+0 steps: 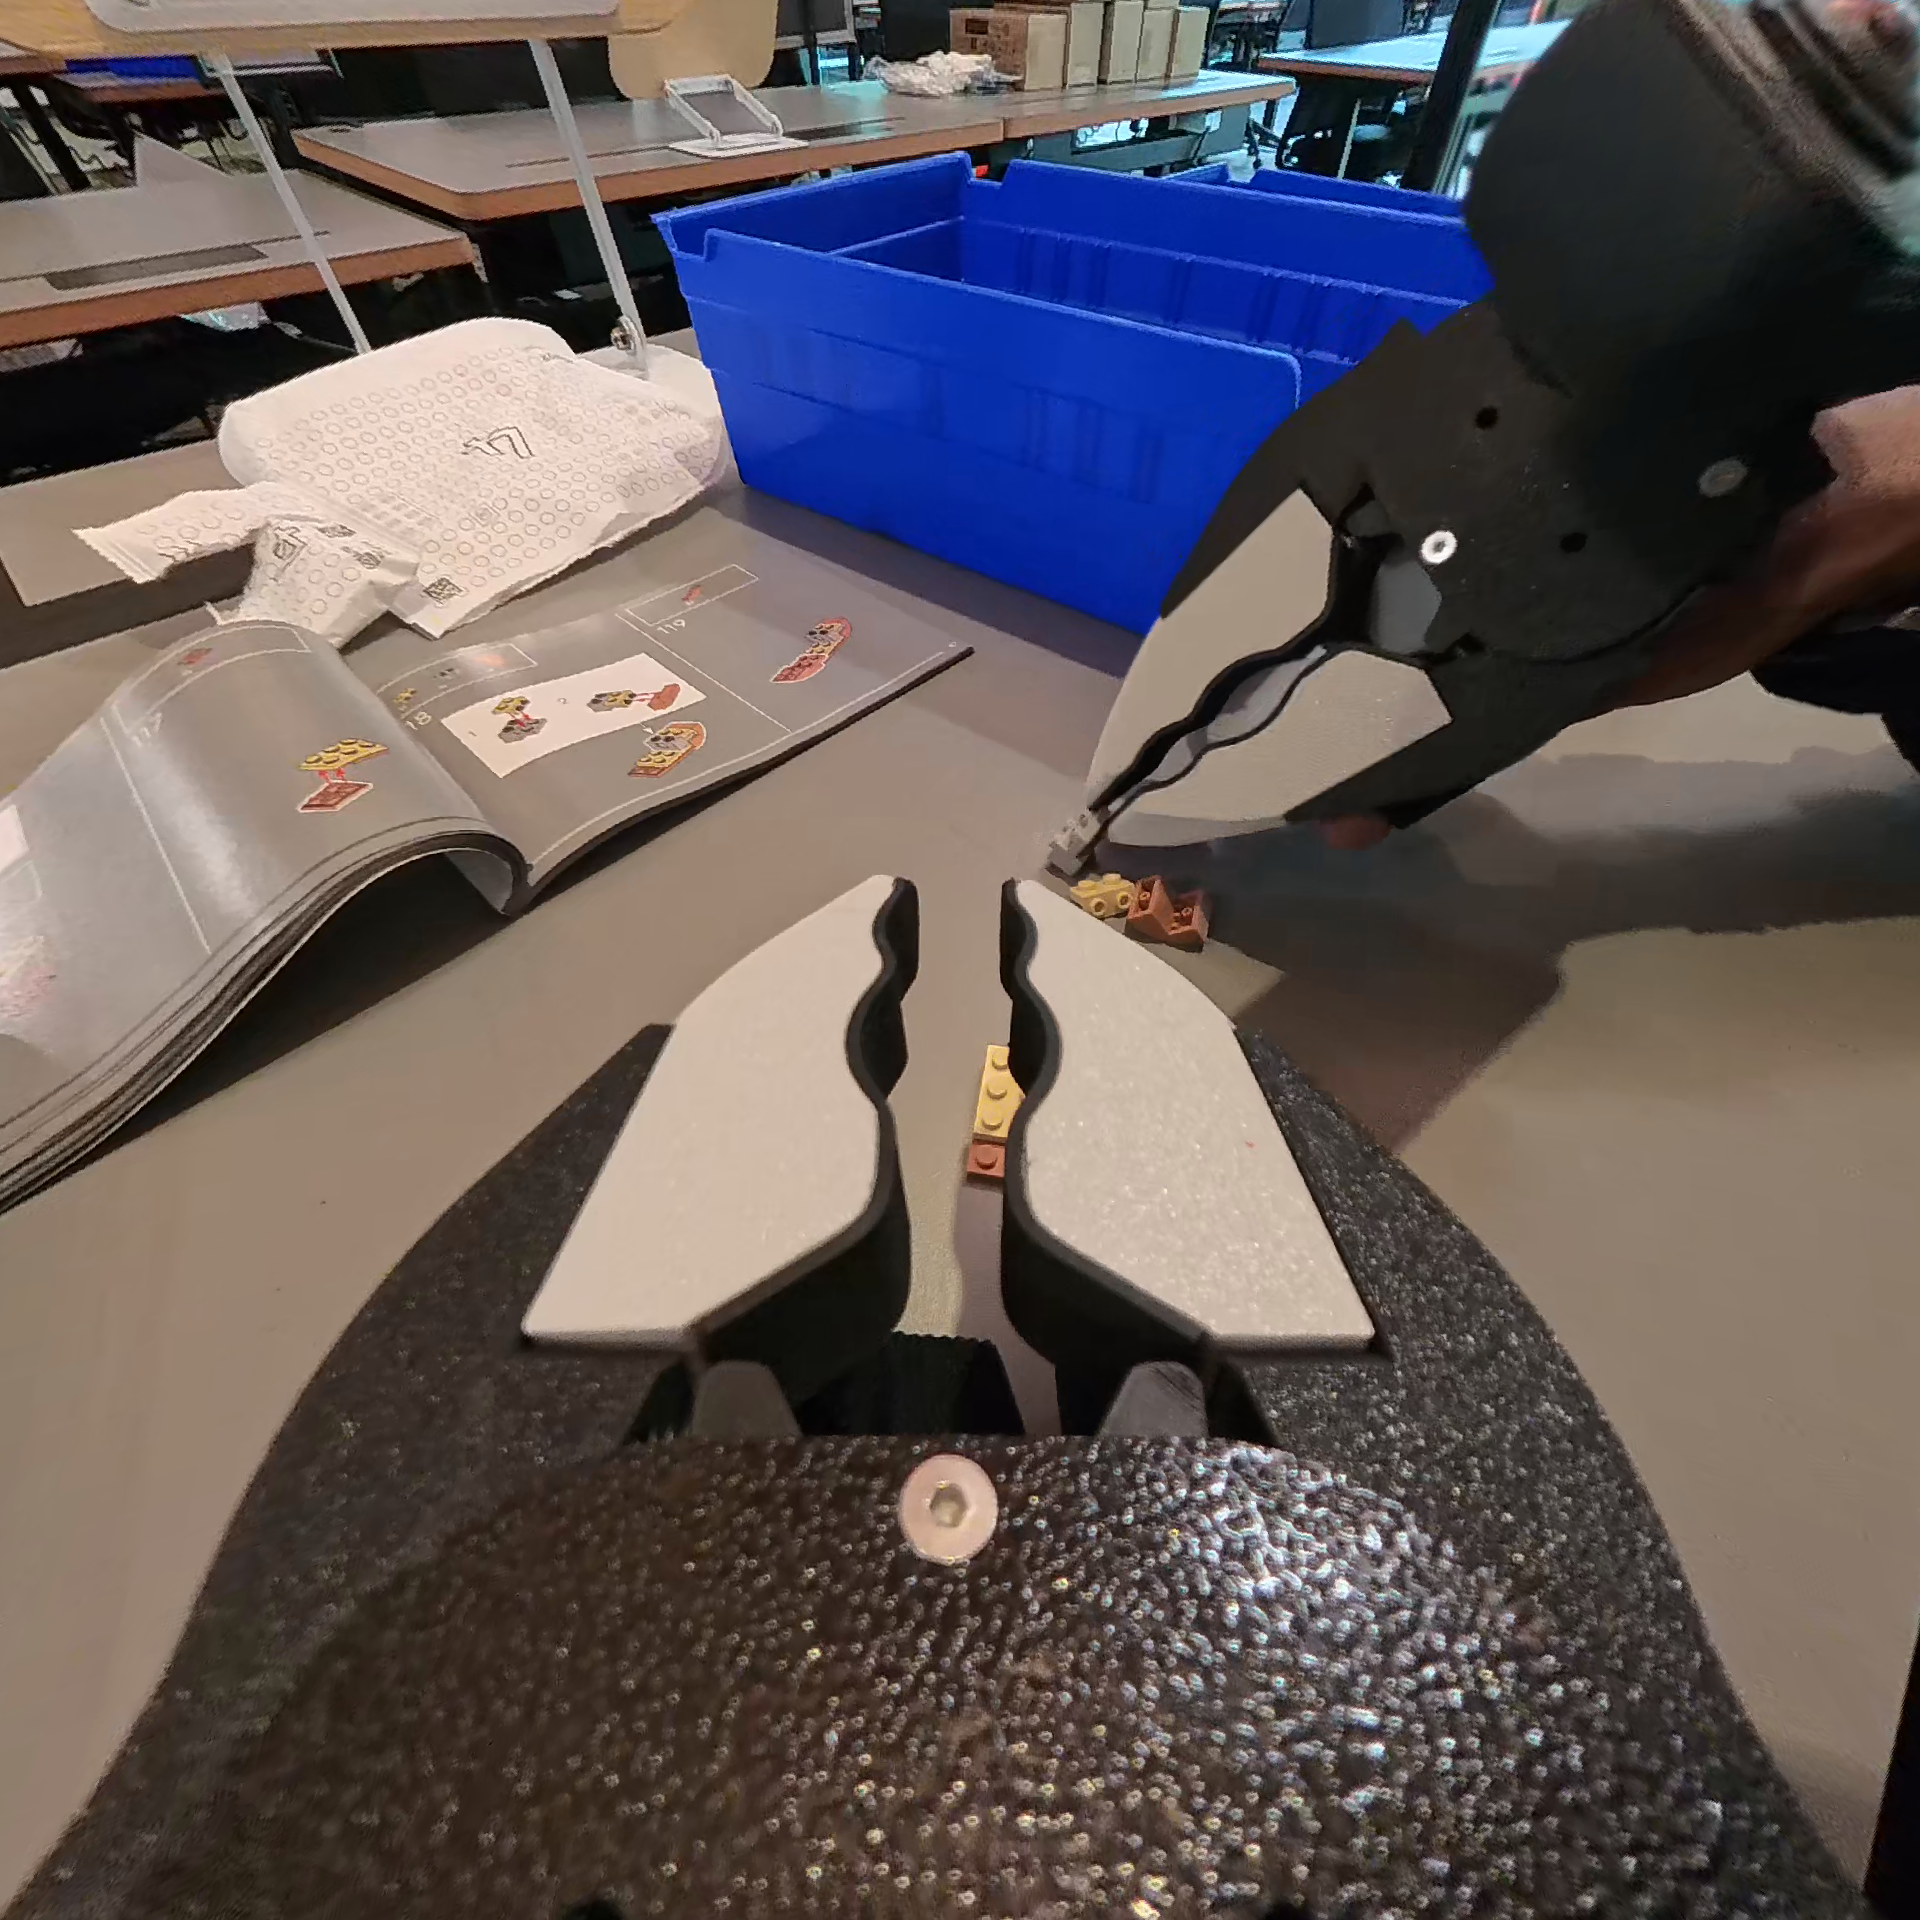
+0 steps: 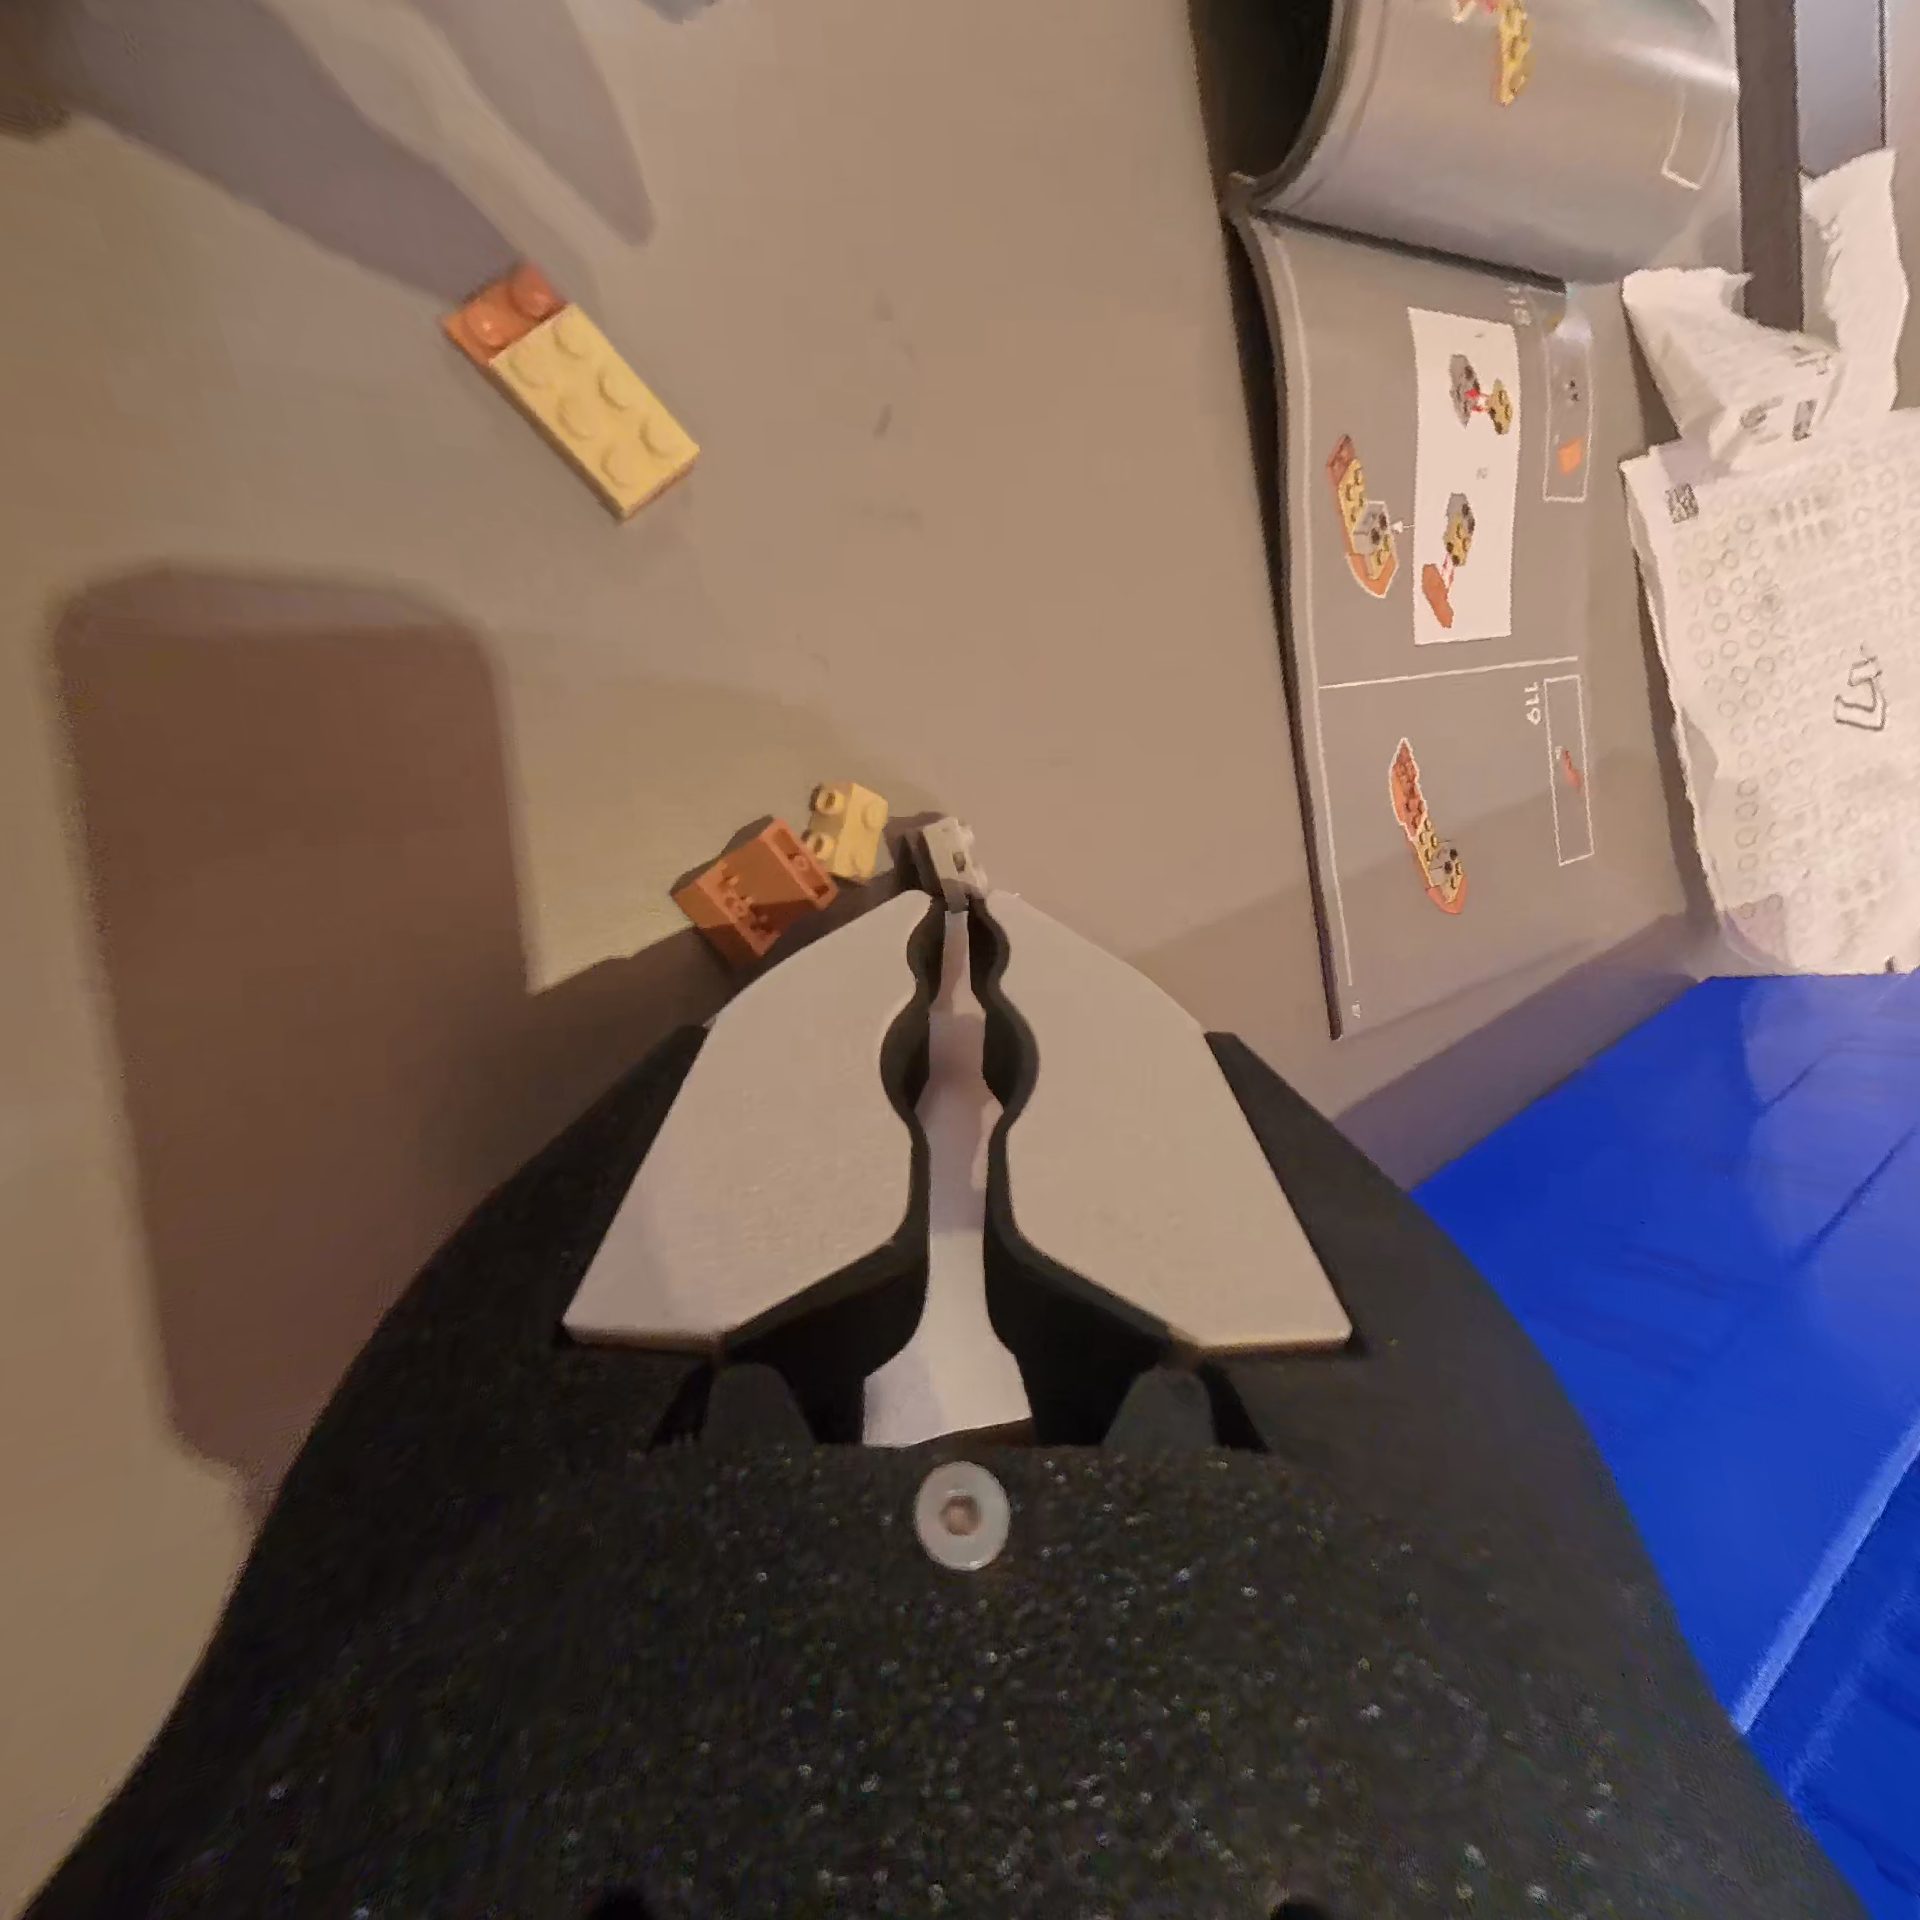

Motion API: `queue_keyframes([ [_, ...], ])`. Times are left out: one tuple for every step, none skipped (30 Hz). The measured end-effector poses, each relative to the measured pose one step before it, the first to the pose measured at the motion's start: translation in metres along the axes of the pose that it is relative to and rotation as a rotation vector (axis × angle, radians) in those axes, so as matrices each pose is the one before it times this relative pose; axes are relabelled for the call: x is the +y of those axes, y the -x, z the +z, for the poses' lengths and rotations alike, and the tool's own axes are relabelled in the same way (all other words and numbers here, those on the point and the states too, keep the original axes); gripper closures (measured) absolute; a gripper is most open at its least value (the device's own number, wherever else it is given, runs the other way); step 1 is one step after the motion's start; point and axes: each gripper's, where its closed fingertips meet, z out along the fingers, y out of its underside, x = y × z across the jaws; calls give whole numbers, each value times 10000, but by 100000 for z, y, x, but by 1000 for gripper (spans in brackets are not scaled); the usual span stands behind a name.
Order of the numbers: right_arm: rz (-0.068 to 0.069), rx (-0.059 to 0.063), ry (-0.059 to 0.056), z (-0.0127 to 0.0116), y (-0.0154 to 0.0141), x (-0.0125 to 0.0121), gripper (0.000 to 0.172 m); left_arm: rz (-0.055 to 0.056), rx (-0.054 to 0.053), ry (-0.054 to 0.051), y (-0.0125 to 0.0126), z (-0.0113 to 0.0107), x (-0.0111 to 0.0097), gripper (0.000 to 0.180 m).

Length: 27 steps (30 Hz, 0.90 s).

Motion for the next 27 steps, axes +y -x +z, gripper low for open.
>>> queue_keyframes([
  [-180,-129,-67,-105,269,11,167,1,4,12,-11,9,10,166],
  [-89,-128,-7,-84,241,137,167,9,4,22,-16,32,24,166],
  [9,-139,6,-87,203,175,167,14,2,29,-10,27,32,166],
  [59,-159,-60,-128,180,99,167,11,3,29,-13,30,42,166],
  [87,-210,-128,-176,240,38,166,5,6,12,-11,9,9,166],
  [124,-225,-155,-221,211,-8,166,1,1,-5,0,4,-7,166],
  [169,-192,-166,-248,134,-34,166,4,0,12,-5,9,9,166],
  [210,-140,-178,-292,-25,-82,166,9,2,15,-13,7,25,166],
  [201,-56,-183,-297,-210,-150,166,5,-3,-5,-2,0,-5,166],
  [136,22,-156,-256,-349,-202,166,4,-3,-5,-2,1,-6,166],
  [34,21,-94,-121,-333,-171,166,18,-5,17,-13,17,12,166],
  [-38,-50,-2,52,-198,-33,166,25,-7,31,-12,31,43,166],
  [-26,-157,133,210,-1,210,165,19,-1,26,-24,31,27,166],
  [-18,-237,228,296,187,384,162,19,-5,7,-15,7,15,166],
  [-26,-165,169,275,158,335,160,25,-22,-10,8,-9,-18,166],
  [23,1,14,198,-29,157,160,10,-26,-22,26,-33,-22,166],
  [123,10,-77,125,-39,35,159,-13,-13,-45,26,-45,-42,166],
  [206,-60,-114,75,73,-37,159,-19,-10,-61,21,-49,-79,166],
  [204,-61,-151,5,100,-111,160,-15,-17,-43,39,-47,-50,166],
  [141,-14,-171,-17,67,-156,161,-19,-6,-14,40,-28,-15,166],
  [78,38,-157,-35,12,-167,162,-20,10,2,1,9,-1,166],
  [57,75,-123,-47,-25,-167,162,2,12,21,-19,27,24,166],
  [52,94,-94,-41,-59,-162,162,30,6,48,-36,45,56,166],
  [16,70,-70,-15,-5,-151,162,39,6,53,-42,51,69,166],
  [-56,47,-29,40,60,-133,163,33,5,34,-38,43,41,166],
  [-147,77,21,77,58,-99,164,27,0,22,-39,27,24,166],
  [-248,115,75,107,37,-65,164,20,-5,13,-8,14,19,166],
])
